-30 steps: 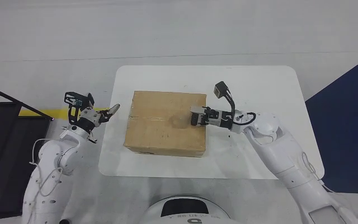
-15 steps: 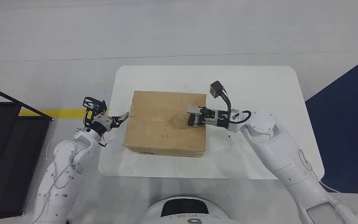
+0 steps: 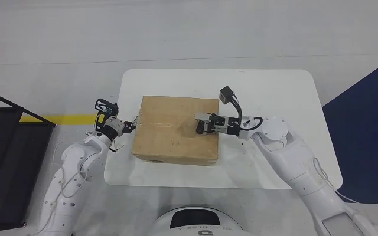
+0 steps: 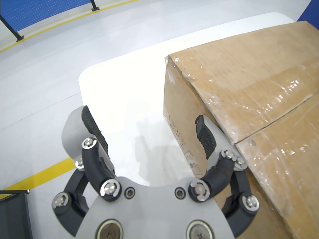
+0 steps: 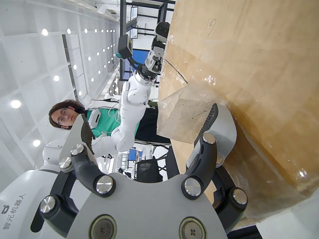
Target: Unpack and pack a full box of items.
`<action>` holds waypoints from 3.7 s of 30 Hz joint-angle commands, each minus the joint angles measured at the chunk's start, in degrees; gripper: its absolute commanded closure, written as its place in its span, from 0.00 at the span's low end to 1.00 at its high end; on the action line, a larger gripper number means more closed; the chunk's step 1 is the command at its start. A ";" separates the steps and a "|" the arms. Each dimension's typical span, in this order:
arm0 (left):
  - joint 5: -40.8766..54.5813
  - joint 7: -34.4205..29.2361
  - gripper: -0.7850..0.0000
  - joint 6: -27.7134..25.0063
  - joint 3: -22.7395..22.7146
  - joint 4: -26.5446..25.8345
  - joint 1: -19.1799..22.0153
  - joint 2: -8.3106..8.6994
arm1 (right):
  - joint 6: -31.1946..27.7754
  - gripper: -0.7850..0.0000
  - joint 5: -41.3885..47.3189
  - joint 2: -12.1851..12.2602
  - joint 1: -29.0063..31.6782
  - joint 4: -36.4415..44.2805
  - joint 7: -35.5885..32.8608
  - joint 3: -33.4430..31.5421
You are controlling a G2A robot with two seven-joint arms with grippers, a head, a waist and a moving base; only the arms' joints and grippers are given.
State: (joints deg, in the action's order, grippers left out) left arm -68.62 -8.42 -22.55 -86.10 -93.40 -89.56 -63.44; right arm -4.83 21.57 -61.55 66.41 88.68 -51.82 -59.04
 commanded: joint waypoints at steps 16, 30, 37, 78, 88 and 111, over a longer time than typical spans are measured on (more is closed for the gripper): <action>-1.30 -0.13 0.00 0.24 3.29 -0.70 1.07 -0.32 | 0.87 0.00 -0.22 -0.78 -1.27 -1.01 0.50 1.39; -1.91 -0.06 0.00 0.32 4.37 -1.27 1.70 -0.40 | 1.80 0.00 -0.83 -1.45 -2.47 -0.99 0.83 2.55; -2.03 0.11 0.00 0.32 4.27 -1.41 1.55 -0.37 | 2.12 0.00 -1.22 -1.72 -2.93 -0.58 0.92 3.00; -0.53 -6.77 0.00 -7.63 7.53 -18.58 -1.40 0.12 | -2.54 0.00 1.21 1.25 8.78 4.21 -0.93 -10.74; -1.62 -10.68 0.00 -11.41 11.52 -17.77 1.32 0.17 | -2.11 0.00 1.14 1.25 8.14 4.17 -1.24 -10.86; -19.65 -10.01 0.00 -3.27 19.25 -15.72 5.21 -0.28 | -3.30 0.00 1.52 1.20 8.64 3.62 -1.07 -11.03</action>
State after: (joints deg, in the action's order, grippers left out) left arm -87.87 -18.70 -26.40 -66.63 -109.04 -84.26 -63.73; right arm -8.05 23.07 -60.35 75.02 92.34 -52.87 -70.05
